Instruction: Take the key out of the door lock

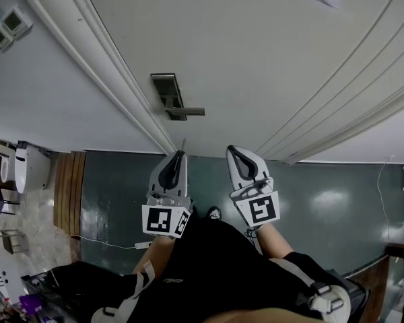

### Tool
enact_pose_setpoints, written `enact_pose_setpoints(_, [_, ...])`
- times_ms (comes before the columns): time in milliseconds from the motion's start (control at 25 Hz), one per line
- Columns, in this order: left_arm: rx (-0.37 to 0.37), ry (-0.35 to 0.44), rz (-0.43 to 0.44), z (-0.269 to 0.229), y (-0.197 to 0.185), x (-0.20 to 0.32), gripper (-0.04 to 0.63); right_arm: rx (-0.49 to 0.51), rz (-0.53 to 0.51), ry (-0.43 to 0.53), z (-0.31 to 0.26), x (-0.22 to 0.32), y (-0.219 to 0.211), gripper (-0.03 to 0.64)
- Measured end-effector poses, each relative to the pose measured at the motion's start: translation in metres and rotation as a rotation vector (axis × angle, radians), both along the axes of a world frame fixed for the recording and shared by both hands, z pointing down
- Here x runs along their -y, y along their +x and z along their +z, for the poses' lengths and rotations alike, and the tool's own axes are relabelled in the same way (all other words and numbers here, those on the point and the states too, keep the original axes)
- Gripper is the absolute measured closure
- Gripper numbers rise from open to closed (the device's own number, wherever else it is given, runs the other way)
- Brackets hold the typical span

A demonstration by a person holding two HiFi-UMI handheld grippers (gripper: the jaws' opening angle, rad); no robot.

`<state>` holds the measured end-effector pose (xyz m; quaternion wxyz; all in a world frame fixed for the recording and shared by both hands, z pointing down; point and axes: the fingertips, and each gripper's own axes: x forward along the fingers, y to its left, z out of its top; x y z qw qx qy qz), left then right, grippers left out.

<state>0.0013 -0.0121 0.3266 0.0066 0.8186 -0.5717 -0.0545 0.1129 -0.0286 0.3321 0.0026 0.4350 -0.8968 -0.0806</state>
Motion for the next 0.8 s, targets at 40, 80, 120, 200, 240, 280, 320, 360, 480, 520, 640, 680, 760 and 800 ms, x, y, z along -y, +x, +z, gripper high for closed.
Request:
enact_pose_setpoints(40, [-0.002,-0.002,-0.001,0.000,-0.002,0.001,0.558,0.003,0.001,-0.005,0.000,0.002,0.000,0.610])
enact_pose_setpoints(80, [-0.004,-0.004,-0.002,0.000,-0.003,0.003,0.558,0.006,0.002,-0.007,0.001,0.004,0.000,0.610])
enact_pose_setpoints(120, [-0.007,-0.005,-0.004,0.001,-0.006,0.004,0.558,0.009,0.002,-0.009,0.001,0.005,-0.001,0.609])
enact_pose_setpoints(200, [-0.012,-0.007,-0.007,0.001,-0.010,0.006,0.558,0.017,0.000,-0.019,0.002,0.007,-0.004,0.609])
enact_pose_setpoints(240, [-0.014,-0.006,-0.008,0.000,-0.011,0.007,0.558,0.021,-0.003,-0.023,0.003,0.008,-0.006,0.609])
enact_pose_setpoints(280, [-0.014,-0.004,-0.006,-0.001,-0.013,0.008,0.558,0.025,-0.004,-0.025,0.003,0.009,-0.008,0.609])
enact_pose_setpoints(320, [-0.014,-0.002,-0.003,-0.001,-0.014,0.009,0.558,0.029,-0.003,-0.025,0.003,0.010,-0.010,0.610])
enact_pose_setpoints(360, [-0.014,0.000,0.001,-0.002,-0.014,0.010,0.558,0.031,0.000,-0.023,0.003,0.010,-0.011,0.609])
enact_pose_setpoints(480, [-0.013,-0.001,0.013,0.000,-0.017,0.012,0.558,0.035,0.010,-0.017,0.002,0.012,-0.015,0.609])
enact_pose_setpoints(520, [-0.014,-0.004,0.015,0.001,-0.018,0.013,0.558,0.035,0.014,-0.018,0.002,0.013,-0.016,0.609])
enact_pose_setpoints(640, [-0.018,-0.014,0.013,0.003,-0.024,0.015,0.558,0.032,0.022,-0.019,0.000,0.014,-0.019,0.609])
enact_pose_setpoints(680, [-0.018,-0.014,0.011,0.002,-0.026,0.016,0.558,0.031,0.023,-0.018,0.000,0.015,-0.020,0.609])
enact_pose_setpoints(760, [-0.018,-0.013,0.009,0.002,-0.031,0.018,0.558,0.032,0.025,-0.013,-0.002,0.017,-0.023,0.609])
enact_pose_setpoints(800, [-0.018,-0.012,0.009,0.001,-0.033,0.020,0.558,0.033,0.026,-0.011,-0.002,0.018,-0.025,0.609])
